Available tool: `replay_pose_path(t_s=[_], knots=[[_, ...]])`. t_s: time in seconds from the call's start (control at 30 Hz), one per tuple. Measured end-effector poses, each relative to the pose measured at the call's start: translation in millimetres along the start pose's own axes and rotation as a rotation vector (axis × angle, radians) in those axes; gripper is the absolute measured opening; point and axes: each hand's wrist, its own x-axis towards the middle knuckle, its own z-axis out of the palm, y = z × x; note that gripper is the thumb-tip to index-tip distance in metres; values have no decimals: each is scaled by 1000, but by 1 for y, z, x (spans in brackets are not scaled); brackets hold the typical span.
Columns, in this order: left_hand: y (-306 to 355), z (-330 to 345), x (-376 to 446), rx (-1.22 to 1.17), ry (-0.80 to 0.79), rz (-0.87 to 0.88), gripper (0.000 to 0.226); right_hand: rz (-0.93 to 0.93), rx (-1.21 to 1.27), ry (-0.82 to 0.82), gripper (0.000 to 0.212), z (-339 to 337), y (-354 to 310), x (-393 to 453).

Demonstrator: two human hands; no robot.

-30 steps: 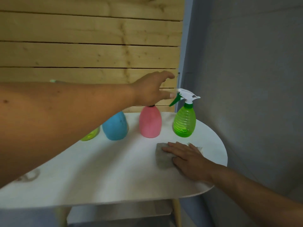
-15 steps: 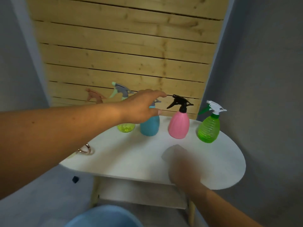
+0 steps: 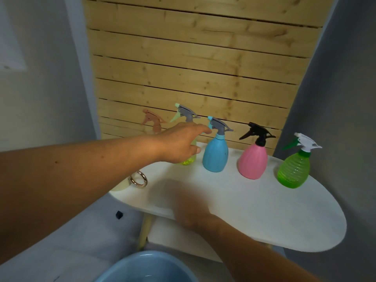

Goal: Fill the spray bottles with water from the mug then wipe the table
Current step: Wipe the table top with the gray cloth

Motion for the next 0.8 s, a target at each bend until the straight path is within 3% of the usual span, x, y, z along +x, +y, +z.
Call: replay_pose_path(t_s=[0.33, 0.8], knots=[[-21, 12, -5, 15, -29, -49, 61, -206, -88, 42, 53, 0, 15, -6], [-1, 78, -9, -48, -133, -74, 61, -107, -58, -68, 50, -28, 93, -63]])
